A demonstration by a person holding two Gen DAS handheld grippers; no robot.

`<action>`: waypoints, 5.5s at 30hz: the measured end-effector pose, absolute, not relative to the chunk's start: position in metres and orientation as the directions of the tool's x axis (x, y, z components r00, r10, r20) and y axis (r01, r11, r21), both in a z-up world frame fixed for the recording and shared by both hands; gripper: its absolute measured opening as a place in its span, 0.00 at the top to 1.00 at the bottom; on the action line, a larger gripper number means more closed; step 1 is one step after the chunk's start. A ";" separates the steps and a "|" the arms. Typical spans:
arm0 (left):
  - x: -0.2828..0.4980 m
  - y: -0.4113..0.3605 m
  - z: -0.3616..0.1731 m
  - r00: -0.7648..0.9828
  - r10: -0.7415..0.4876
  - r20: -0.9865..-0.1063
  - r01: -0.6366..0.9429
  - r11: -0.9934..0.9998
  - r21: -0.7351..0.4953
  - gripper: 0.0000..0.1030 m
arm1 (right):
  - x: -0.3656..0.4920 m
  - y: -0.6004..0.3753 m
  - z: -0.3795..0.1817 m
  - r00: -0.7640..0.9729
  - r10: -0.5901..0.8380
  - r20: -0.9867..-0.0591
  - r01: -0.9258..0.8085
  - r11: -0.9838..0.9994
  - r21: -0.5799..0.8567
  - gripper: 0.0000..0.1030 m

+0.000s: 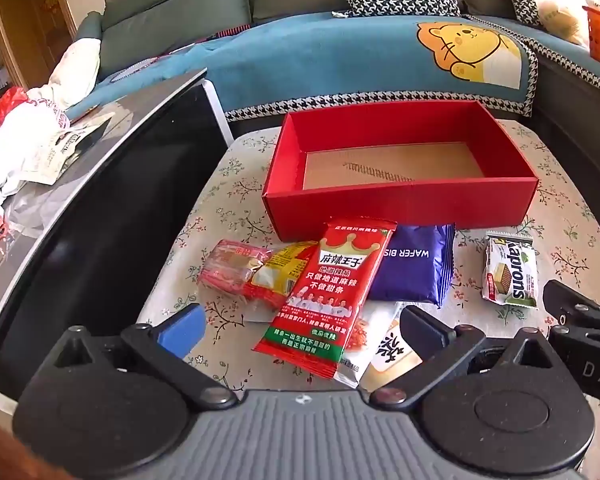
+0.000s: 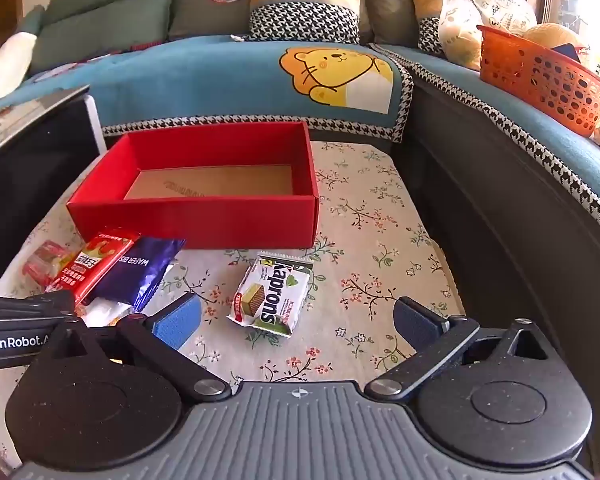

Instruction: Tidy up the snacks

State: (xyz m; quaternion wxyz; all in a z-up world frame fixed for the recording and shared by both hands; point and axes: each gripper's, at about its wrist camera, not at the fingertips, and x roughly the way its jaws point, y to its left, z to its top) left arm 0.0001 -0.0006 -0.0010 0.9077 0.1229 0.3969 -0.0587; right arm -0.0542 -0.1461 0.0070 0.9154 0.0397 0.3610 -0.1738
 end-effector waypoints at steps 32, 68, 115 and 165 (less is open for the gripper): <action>0.007 0.002 -0.014 0.608 -0.017 -0.794 0.204 0.969 0.136 0.00 | -0.048 -0.144 0.002 0.649 -0.269 -0.711 0.331 0.942 -0.054 0.00; 0.007 0.001 -0.015 0.608 0.000 -0.794 0.207 0.965 0.159 0.00 | -0.048 -0.145 -0.001 0.642 -0.261 -0.721 0.329 0.943 -0.048 0.00; 0.043 0.011 -0.008 0.544 -0.064 -0.837 0.214 0.975 0.064 0.00 | -0.029 -0.158 0.011 0.639 -0.184 -0.747 0.294 0.956 0.015 0.02; 0.080 0.057 -0.035 0.348 -0.199 -0.916 0.304 0.948 -0.090 0.19 | 0.099 -0.095 -0.018 0.461 0.241 -0.854 -0.317 0.944 0.095 0.29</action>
